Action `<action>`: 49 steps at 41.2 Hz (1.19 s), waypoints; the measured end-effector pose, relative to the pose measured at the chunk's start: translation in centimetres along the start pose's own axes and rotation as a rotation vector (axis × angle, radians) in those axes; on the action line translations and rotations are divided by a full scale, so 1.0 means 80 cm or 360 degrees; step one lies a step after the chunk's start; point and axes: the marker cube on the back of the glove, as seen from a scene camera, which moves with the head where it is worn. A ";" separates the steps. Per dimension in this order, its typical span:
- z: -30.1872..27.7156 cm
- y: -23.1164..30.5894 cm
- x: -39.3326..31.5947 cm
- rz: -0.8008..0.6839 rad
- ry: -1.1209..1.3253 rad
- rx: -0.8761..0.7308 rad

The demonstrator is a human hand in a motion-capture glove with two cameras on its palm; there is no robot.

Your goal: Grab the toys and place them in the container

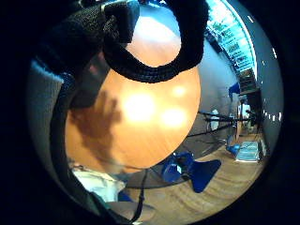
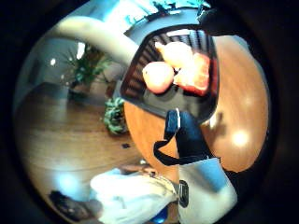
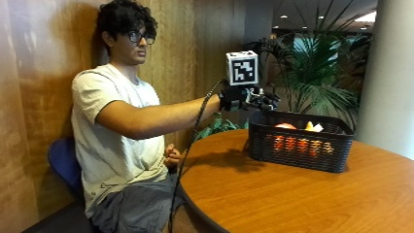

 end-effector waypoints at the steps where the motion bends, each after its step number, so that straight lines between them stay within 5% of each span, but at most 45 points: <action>1: 0.002 0.005 0.003 0.0006 0.0004 -0.0002; 27: 0.005 0.122 0.073 0.0131 -0.0055 0.0052; 49: 0.020 0.134 0.080 0.0163 -0.0079 0.0047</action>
